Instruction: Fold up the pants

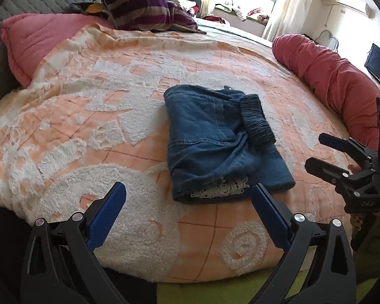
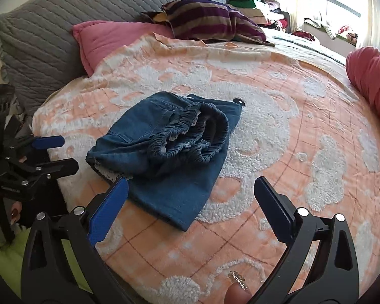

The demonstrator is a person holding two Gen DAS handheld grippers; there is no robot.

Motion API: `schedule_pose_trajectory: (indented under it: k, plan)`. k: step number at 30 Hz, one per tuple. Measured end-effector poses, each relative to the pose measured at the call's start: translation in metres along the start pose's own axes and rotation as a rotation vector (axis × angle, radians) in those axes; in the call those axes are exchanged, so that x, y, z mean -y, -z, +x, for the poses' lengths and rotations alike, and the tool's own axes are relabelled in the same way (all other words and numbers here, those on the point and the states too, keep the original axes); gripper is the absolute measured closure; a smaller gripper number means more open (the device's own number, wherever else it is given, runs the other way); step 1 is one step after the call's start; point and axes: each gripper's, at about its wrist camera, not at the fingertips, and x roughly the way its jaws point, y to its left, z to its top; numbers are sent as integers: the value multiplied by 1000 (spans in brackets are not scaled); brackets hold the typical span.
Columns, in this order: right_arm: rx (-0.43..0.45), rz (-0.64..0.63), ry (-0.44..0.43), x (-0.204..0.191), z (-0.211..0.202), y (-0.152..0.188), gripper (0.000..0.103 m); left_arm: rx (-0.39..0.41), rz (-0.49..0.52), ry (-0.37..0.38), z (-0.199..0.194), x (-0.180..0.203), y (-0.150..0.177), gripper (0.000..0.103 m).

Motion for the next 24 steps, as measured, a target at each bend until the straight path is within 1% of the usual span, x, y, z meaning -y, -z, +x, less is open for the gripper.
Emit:
schedule_pose_trajectory:
  k: [24]
  plan:
    - [22, 7, 14, 3, -9, -2, 9, 9, 2, -22, -6, -1, -2, 5]
